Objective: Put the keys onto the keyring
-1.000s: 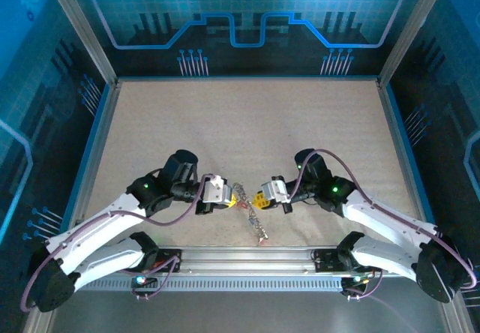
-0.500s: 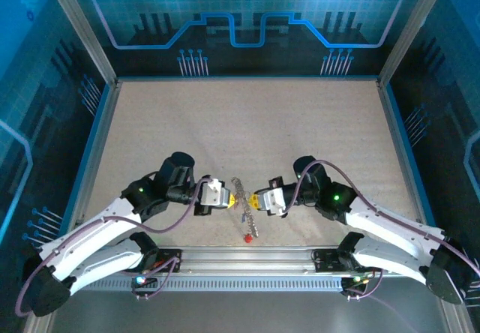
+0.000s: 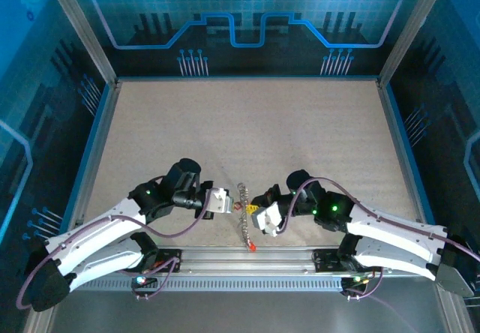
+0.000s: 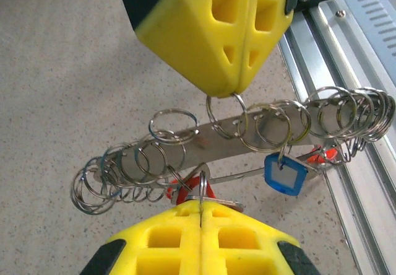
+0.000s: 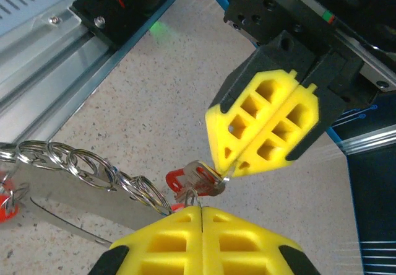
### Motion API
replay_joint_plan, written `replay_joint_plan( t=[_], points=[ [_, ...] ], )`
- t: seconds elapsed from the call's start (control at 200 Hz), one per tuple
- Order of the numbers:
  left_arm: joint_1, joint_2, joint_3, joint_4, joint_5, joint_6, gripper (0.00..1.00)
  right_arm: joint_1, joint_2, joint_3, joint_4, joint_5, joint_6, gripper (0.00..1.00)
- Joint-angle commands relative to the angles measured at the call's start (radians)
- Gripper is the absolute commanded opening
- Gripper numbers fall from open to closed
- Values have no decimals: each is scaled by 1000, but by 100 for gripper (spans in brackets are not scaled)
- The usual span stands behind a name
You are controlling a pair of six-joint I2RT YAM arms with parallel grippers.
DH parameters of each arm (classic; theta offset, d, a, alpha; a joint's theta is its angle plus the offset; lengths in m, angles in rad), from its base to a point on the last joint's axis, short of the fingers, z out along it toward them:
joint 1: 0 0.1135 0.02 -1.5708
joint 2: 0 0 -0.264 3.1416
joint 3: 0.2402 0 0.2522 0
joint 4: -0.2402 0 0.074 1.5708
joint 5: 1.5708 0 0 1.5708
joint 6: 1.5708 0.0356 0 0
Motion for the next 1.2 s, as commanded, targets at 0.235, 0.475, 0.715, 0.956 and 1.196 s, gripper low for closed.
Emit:
replay_joint_plan(
  t=[0.235,0.475,0.715,0.956,1.196],
  points=[
    [-17,3,-28,87,-35,-27,0,12,38,-7,93,52,20,0],
    [-13,-60,-16,-154,-232,12,0,-51,52,-31,167,13,143,0],
    [9,-9,-11,-215,-340,-9,0,-132,33,-48,193,-21,213,0],
    [62,118,93,-379,-430,-58,0,-179,-24,-83,203,2,258,0],
    [62,324,209,-478,-516,-134,0,-226,-65,-105,219,15,288,0]
  ],
)
